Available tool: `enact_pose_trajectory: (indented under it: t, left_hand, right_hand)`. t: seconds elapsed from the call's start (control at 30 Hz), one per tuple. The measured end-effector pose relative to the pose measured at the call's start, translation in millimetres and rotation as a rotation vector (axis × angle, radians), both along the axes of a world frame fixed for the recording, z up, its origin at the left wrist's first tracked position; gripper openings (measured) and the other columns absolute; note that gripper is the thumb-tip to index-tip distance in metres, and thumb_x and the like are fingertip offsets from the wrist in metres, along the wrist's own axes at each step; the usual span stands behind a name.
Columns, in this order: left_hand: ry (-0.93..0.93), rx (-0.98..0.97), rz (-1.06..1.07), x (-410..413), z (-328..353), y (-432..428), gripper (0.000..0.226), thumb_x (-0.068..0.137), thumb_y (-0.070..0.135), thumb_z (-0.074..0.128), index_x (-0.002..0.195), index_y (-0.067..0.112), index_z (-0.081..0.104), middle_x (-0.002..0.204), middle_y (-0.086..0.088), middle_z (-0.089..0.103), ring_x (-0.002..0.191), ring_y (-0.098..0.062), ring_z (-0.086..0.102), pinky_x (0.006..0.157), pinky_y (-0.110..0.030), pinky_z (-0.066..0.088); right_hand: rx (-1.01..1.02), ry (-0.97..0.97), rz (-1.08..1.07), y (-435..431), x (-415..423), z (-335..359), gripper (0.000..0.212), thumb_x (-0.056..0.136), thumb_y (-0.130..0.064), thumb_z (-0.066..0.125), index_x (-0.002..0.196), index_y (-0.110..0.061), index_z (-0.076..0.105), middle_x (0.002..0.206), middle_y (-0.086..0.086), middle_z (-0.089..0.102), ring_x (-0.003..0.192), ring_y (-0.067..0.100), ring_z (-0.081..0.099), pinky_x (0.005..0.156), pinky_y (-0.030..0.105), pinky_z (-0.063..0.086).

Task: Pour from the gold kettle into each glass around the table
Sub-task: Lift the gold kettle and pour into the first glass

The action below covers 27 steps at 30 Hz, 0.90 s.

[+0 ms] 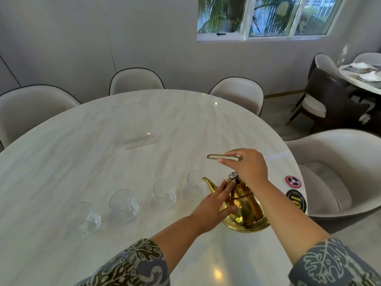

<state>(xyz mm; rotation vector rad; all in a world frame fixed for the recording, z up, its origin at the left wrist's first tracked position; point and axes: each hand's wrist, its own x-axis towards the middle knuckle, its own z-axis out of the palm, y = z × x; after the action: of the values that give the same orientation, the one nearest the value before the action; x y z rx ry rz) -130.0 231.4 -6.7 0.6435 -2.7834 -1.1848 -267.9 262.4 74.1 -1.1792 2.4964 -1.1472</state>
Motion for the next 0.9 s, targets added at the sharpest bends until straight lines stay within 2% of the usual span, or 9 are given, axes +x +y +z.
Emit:
enact_pose_trajectory:
  t: [0.13, 0.37, 0.7, 0.9]
  left_hand:
    - [0.009, 0.029, -0.018, 0.4, 0.5, 0.7, 0.064, 0.096, 0.048, 0.038, 0.141, 0.051, -0.008, 0.16, 0.009, -0.005, 0.143, -0.025, 0.027, 0.115, -0.044, 0.028]
    - [0.054, 0.131, -0.006, 2.2, 7.0, 0.2, 0.06, 0.1, 0.041, 0.034, 0.148, 0.042, -0.002, 0.161, 0.009, -0.004, 0.144, -0.021, 0.026, 0.113, -0.032, 0.026]
    - [0.058, 0.181, 0.006, 2.2, 9.8, -6.7, 0.056, 0.099, 0.045, 0.027, 0.146, 0.044, -0.004, 0.16, 0.009, -0.005, 0.146, -0.021, 0.02, 0.114, -0.03, 0.021]
    - [0.066, 0.205, -0.004, 2.6, 15.8, -7.7, 0.056, 0.1, 0.043, 0.026, 0.147, 0.042, -0.005, 0.161, 0.008, -0.005, 0.146, -0.021, 0.018, 0.114, -0.029, 0.019]
  right_hand:
    - [0.043, 0.01, 0.03, -1.7, 0.0, 3.4, 0.04, 0.073, -0.051, 0.073, 0.104, -0.025, 0.074, 0.116, -0.002, 0.07, 0.103, 0.016, 0.064, 0.075, 0.025, 0.051]
    - [0.106, 0.05, 0.076, -8.3, 2.2, 12.0, 0.036, 0.073, -0.051, 0.074, 0.099, -0.026, 0.075, 0.11, -0.006, 0.071, 0.097, 0.013, 0.064, 0.073, 0.026, 0.05]
    - [0.165, 0.111, 0.101, -18.4, 7.5, 20.8, 0.04, 0.075, -0.051, 0.072, 0.104, -0.023, 0.073, 0.114, -0.003, 0.07, 0.098, 0.015, 0.064, 0.068, 0.021, 0.044]
    - [0.195, 0.123, 0.1, -21.9, 9.1, 25.6, 0.041, 0.075, -0.05, 0.072, 0.105, -0.023, 0.073, 0.117, -0.002, 0.069, 0.101, 0.017, 0.064, 0.073, 0.023, 0.046]
